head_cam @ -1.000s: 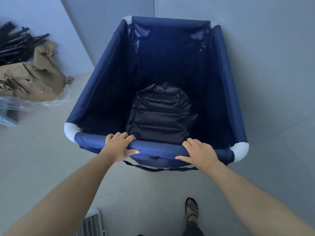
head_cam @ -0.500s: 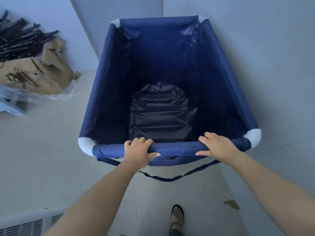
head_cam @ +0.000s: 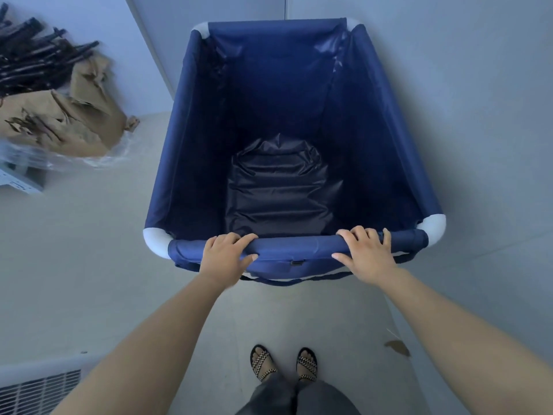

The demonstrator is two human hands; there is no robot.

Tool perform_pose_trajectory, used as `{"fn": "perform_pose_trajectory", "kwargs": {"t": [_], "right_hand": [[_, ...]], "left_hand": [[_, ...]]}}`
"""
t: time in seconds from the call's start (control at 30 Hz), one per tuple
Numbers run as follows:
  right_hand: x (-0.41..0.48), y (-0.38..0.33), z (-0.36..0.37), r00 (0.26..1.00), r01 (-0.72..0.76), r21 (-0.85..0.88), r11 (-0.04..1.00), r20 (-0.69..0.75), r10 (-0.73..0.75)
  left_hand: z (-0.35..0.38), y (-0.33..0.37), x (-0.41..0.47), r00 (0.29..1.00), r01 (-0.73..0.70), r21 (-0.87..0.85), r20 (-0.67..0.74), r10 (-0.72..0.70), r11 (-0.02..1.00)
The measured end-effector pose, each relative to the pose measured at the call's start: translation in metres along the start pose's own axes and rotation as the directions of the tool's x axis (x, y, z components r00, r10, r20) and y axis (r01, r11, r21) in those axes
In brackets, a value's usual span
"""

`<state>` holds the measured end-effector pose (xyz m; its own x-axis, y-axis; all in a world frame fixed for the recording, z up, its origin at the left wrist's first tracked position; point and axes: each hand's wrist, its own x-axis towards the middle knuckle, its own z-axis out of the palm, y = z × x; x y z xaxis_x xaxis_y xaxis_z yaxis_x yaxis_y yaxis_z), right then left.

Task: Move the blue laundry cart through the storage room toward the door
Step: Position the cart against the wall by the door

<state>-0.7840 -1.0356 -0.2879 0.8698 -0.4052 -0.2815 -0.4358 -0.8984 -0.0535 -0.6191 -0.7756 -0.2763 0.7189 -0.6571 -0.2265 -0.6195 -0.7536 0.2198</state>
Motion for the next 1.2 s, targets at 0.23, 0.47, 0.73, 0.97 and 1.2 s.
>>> {"fn": "perform_pose_trajectory", "kwargs": {"t": [0.23,0.47,0.73,0.97,1.2], "right_hand": [[-0.005,0.003,0.001,1.0,-0.003,0.06,0.998,0.005,0.003],[-0.007,0.014,0.001,0.995,0.096,-0.024,0.995,-0.01,-0.096],[-0.004,0.056,-0.005,0.977,0.208,-0.107,0.972,-0.018,-0.211],[-0.009,0.138,-0.013,0.956,0.293,-0.126,0.948,0.032,-0.291],[-0.021,0.186,-0.01,0.917,0.396,-0.044,0.917,0.076,-0.392]], "left_hand": [[0.008,-0.003,-0.005,1.0,0.019,-0.043,0.014,-0.018,0.999],[0.001,0.013,-0.003,0.99,0.054,0.091,0.128,-0.066,0.994],[0.002,0.066,-0.007,0.969,0.113,0.178,0.196,-0.148,0.977],[0.03,0.146,-0.02,0.974,0.177,0.147,0.113,-0.194,0.973],[0.05,0.183,-0.052,0.944,0.318,0.129,0.052,-0.327,0.939]]}}
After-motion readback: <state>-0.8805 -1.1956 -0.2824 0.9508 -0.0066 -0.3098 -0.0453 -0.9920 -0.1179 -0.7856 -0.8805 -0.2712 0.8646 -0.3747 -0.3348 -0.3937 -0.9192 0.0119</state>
